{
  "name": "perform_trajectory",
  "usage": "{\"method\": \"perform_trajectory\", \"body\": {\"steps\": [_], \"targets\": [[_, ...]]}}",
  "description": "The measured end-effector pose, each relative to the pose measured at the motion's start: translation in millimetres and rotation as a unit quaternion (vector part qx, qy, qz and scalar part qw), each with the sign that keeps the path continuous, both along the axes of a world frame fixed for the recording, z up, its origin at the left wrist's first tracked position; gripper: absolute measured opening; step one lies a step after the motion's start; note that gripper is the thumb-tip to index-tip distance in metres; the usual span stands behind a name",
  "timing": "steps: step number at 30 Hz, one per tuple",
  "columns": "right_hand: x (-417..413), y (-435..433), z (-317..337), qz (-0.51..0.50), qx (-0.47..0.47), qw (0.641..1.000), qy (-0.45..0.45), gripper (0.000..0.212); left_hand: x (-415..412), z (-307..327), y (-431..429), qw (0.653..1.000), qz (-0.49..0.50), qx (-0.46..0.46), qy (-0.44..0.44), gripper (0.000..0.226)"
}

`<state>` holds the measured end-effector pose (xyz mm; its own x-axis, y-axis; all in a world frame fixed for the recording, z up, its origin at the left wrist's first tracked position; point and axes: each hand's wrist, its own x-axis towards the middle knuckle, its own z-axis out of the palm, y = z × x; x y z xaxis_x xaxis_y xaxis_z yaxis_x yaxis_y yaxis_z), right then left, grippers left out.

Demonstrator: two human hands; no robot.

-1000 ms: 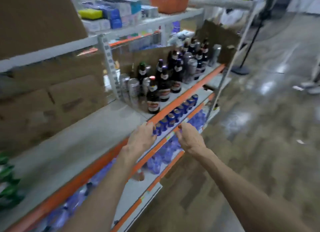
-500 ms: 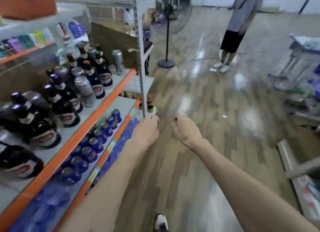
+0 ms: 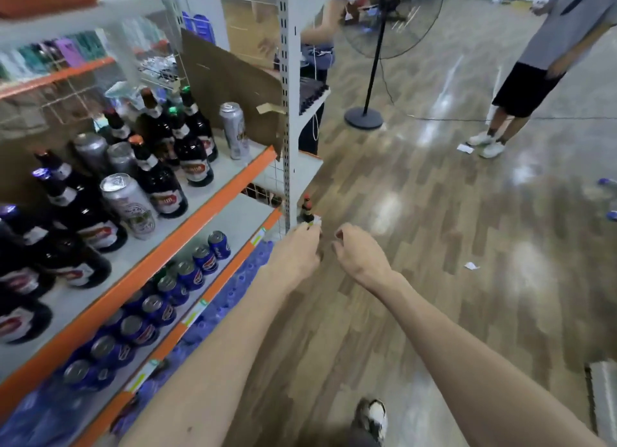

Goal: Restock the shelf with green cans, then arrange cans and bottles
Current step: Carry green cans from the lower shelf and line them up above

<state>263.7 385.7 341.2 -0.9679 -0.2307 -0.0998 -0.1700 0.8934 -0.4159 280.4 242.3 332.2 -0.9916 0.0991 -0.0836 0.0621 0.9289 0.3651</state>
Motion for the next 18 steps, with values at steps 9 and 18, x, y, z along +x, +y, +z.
{"method": "perform_trajectory", "body": {"steps": [9,18], "targets": [[-130.8,-45.4,-30.4,0.207,0.004,0.977,-0.047,0.022,-63.2,-39.3,-30.1,0.975,0.217,0.017,-0.045,0.027],[-166.3,-131.6,-74.5,0.379,0.019,0.923,-0.070,0.021,-52.1,-86.4,-82.4,0.915,0.394,0.033,-0.082,0.033]]}}
